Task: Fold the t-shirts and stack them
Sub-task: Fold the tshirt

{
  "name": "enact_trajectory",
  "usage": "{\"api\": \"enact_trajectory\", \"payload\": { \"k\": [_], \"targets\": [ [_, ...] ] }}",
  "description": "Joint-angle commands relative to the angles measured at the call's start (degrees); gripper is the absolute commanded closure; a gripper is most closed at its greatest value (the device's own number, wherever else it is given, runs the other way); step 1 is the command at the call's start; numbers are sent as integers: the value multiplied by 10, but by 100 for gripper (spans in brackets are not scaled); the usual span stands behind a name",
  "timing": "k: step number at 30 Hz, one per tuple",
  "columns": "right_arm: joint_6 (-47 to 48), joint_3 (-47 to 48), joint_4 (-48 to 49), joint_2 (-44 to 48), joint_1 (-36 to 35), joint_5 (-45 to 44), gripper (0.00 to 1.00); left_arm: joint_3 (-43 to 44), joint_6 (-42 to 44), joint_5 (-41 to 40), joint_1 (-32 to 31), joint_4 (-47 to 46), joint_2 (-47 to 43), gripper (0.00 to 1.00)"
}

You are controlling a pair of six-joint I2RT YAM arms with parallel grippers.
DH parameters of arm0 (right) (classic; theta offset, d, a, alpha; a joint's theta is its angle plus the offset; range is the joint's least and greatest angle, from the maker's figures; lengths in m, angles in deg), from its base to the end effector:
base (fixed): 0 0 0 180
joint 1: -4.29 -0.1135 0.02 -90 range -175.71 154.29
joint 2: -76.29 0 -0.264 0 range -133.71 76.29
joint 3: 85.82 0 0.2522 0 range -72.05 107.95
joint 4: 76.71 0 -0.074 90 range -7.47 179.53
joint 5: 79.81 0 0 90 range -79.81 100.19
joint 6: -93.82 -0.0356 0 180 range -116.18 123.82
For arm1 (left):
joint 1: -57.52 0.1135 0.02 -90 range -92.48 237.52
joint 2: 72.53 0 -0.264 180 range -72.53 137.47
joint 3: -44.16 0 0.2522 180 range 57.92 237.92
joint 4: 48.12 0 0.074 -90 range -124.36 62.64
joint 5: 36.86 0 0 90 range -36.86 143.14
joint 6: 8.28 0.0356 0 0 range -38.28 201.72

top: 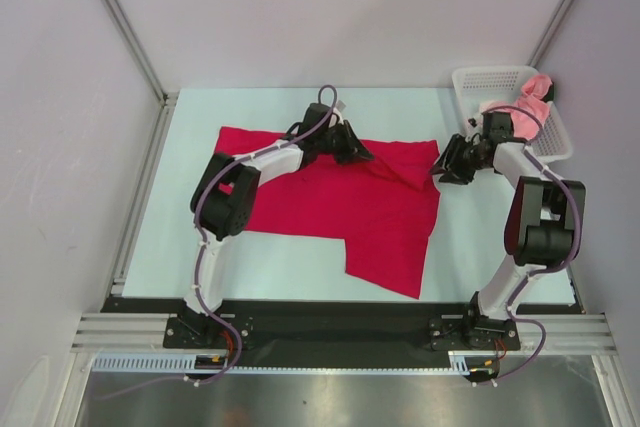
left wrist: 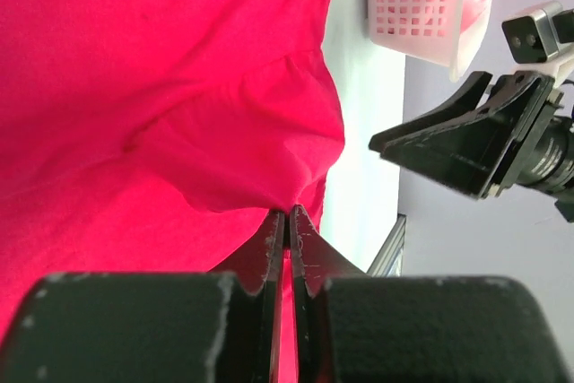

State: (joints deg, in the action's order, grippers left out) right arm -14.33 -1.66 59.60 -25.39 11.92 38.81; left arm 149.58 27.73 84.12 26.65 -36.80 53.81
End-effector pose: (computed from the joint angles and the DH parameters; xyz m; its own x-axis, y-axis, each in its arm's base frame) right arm 0.3637 -0.0315 0.2039 -0.8603 0.3911 -0.3269 0.1641 0.8196 0.5489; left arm 0.4201 -0.2725 0.1803 -0.9273 -0.2536 -0.2752 0.1079 0.5227 -0.8456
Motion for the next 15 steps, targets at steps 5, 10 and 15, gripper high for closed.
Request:
{"api": "enact_trajectory", "payload": {
  "k": [5, 10, 15],
  "targets": [
    [24, -20, 43, -11, -49, -45, 51, 25, -18, 22, 6, -26, 14, 93],
    [9, -44, 61, 1, -73, -62, 44, 16, -16, 22, 6, -26, 5, 93],
    [-18, -44, 77, -21, -75, -71, 47, -2, -13, 23, 5, -27, -7, 92]
  ]
}}
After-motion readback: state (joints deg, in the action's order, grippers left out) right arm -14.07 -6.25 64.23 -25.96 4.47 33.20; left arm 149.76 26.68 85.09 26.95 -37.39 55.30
